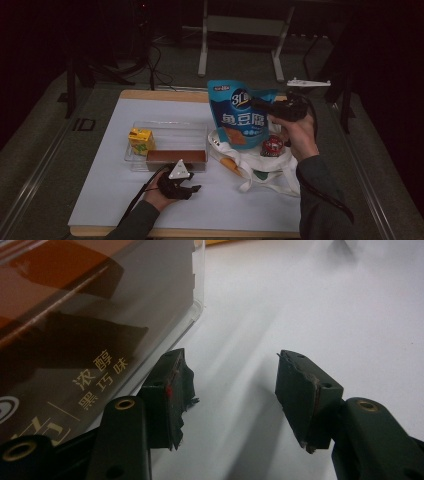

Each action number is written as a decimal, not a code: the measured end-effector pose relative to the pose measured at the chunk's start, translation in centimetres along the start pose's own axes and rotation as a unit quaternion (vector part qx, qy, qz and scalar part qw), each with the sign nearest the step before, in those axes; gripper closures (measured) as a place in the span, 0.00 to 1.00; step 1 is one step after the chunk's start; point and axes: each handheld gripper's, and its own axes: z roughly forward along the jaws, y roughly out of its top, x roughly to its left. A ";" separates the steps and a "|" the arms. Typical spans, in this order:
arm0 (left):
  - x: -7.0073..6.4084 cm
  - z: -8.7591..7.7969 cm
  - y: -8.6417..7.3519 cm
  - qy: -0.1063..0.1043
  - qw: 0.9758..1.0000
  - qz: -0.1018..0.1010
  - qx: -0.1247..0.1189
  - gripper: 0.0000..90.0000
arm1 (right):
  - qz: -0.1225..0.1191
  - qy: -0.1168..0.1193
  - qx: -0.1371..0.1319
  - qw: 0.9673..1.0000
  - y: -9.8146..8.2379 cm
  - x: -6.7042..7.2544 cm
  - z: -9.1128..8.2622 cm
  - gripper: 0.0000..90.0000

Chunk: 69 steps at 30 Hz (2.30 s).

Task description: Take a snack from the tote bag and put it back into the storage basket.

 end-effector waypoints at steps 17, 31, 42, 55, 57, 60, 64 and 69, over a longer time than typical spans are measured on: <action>0.1 0.0 0.0 -0.004 1.000 -0.004 -0.001 0.51 | 0.001 0.024 -0.004 1.000 0.8 1.3 0.9 1.00; 0.1 -0.1 0.0 -0.004 1.000 -0.006 -0.003 0.51 | 0.003 0.039 -0.003 0.999 1.3 2.5 2.1 1.00; 0.1 -0.3 -0.2 -0.003 1.000 -0.006 -0.019 0.51 | 0.000 0.055 -0.003 0.999 1.6 3.5 3.2 1.00; 0.0 -0.5 -0.3 0.001 1.000 -0.003 -0.026 0.51 | -0.004 0.075 0.004 0.997 2.1 5.1 5.6 1.00; 0.0 -0.5 -0.3 0.001 1.000 -0.002 -0.027 0.51 | -0.004 0.077 0.003 0.997 2.1 5.4 6.0 1.00; 0.1 -0.6 -0.3 0.000 0.999 -0.008 -0.032 0.51 | -0.006 0.081 0.005 0.997 2.3 5.9 6.8 1.00; 0.1 -0.6 -0.3 0.000 0.999 -0.006 -0.032 0.51 | -0.007 0.081 0.006 0.997 2.5 6.4 7.2 1.00; 0.1 -0.6 -0.3 0.000 0.999 -0.006 -0.033 0.51 | -0.004 0.086 0.001 0.996 2.9 7.0 7.8 1.00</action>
